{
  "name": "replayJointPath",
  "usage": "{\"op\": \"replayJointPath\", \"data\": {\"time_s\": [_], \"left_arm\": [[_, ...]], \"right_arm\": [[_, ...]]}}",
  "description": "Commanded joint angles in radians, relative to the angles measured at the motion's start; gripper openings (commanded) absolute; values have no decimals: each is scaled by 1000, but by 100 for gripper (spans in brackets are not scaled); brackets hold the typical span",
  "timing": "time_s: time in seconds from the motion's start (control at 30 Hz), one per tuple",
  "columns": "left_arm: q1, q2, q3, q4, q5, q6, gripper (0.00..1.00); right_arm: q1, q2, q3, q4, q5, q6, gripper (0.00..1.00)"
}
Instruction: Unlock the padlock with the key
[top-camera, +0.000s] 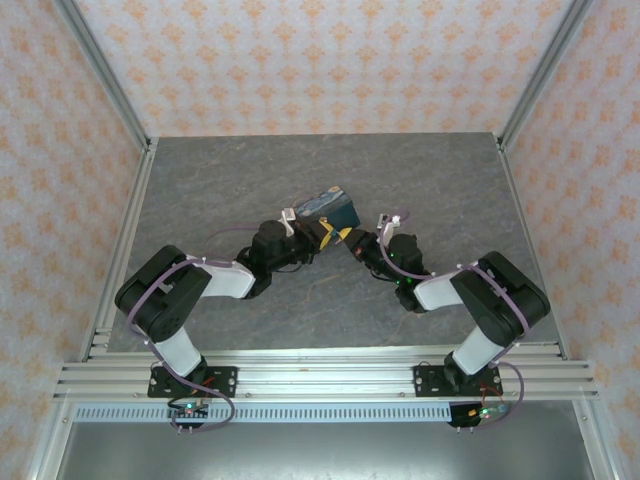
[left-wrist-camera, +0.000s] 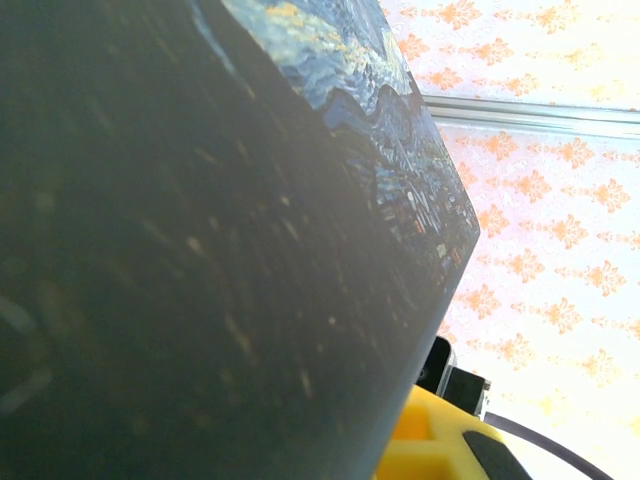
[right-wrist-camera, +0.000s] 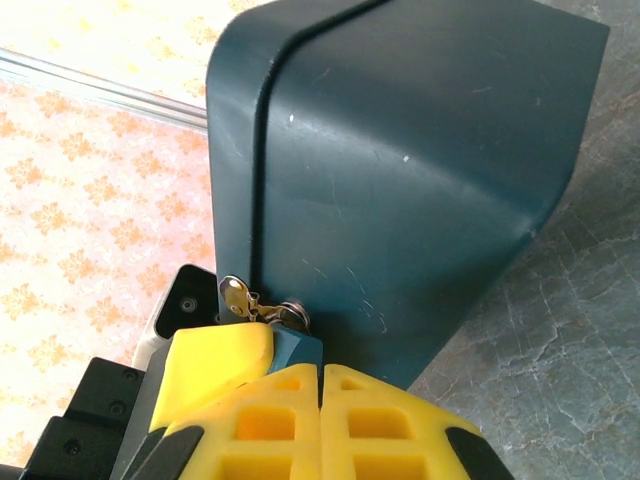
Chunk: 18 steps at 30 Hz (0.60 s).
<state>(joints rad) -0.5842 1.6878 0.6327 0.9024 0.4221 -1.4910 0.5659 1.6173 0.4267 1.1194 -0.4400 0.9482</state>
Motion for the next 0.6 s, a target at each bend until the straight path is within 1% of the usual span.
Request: {"op": "replayJointPath", "data": {"time_s": [0.0, 0.13, 0.43, 0.57], "left_arm": [[-24, -26, 21, 74, 57, 30, 0], [-23, -41, 12, 35, 66, 49, 0], [-22, -38, 8, 61, 78, 38, 0], [-22, -25, 8, 130, 83, 6, 0]], "right_arm": [[0, 26, 44, -7, -50, -90, 0], [-30, 39, 43, 5, -77, -99, 0], [-53, 81, 52, 69, -154, -99, 0], [-53, 96, 50, 97, -164, -107, 0]]}}
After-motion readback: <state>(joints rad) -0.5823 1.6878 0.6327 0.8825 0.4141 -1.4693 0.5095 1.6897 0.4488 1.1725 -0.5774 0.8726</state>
